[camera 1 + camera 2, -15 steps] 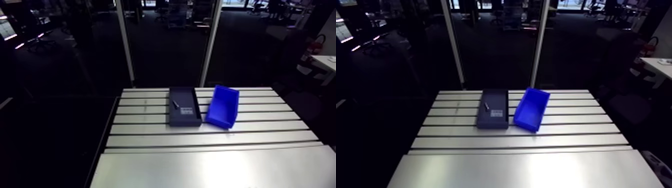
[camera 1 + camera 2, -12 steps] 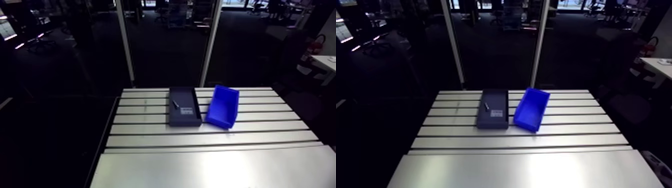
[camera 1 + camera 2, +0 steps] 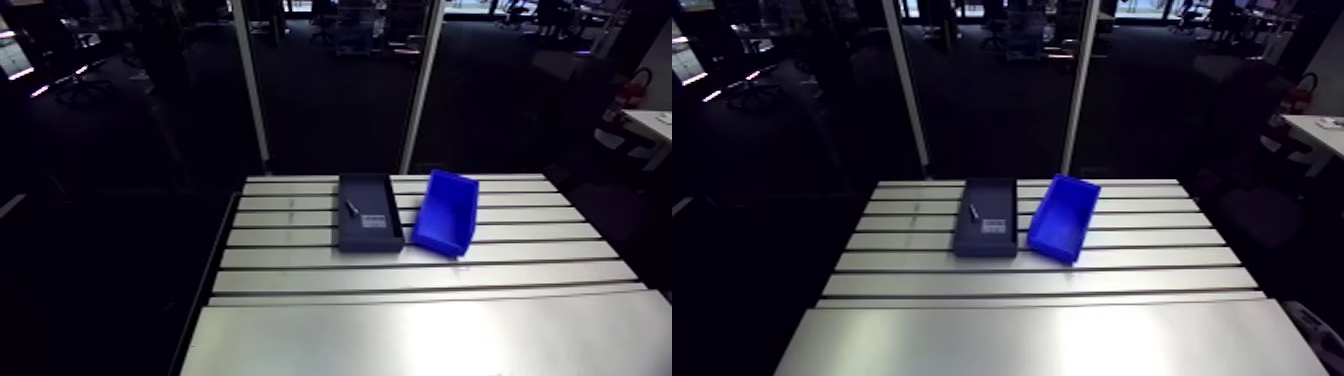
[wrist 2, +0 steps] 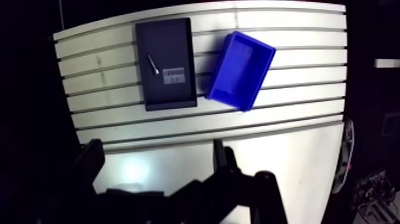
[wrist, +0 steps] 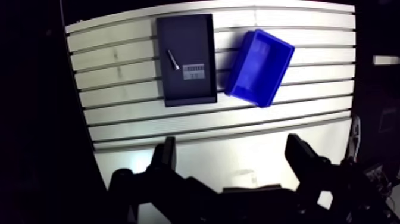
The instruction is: Pick up the M10 bolt from the tray and put it into the blue bin.
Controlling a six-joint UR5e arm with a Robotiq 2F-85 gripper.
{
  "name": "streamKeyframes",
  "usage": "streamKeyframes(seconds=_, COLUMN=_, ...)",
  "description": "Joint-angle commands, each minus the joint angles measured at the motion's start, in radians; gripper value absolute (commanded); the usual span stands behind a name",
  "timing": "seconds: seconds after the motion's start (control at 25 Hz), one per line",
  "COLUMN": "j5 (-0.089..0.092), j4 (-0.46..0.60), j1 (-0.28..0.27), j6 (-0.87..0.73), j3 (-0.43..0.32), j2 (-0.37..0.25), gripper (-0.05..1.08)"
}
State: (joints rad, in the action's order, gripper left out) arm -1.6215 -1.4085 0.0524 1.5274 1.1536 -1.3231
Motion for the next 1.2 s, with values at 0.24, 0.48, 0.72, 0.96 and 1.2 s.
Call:
streamKeyframes(seconds=0.24, j5=0.001, j4=-0.217, j1=-0.042, j6=0.241, j3=0.114, j2=0.0, gripper=0.0)
streamKeyframes(seconds=0.48, j5=0.001, j4=-0.284, j1=-0.043, j6=0.379, j3=0.226, j2=-0.005, gripper=0.01)
streamKeyframes(seconds=0.72, j5=0.001, j4=-0.344, j1=-0.032, j6=0.461, j3=0.297, j2=0.012, gripper=0.01)
streamKeyframes(seconds=0.96, j5=0.007, j4=-0.409, j1=-0.034, j6=0.446, j3=0.341, j2=0.071, gripper=0.01)
streamKeyframes(seconds=1.2, j5=0.012, j4=-0.479, j1=-0.04, j6=0.391, j3=0.369, j2=0.131, gripper=0.01)
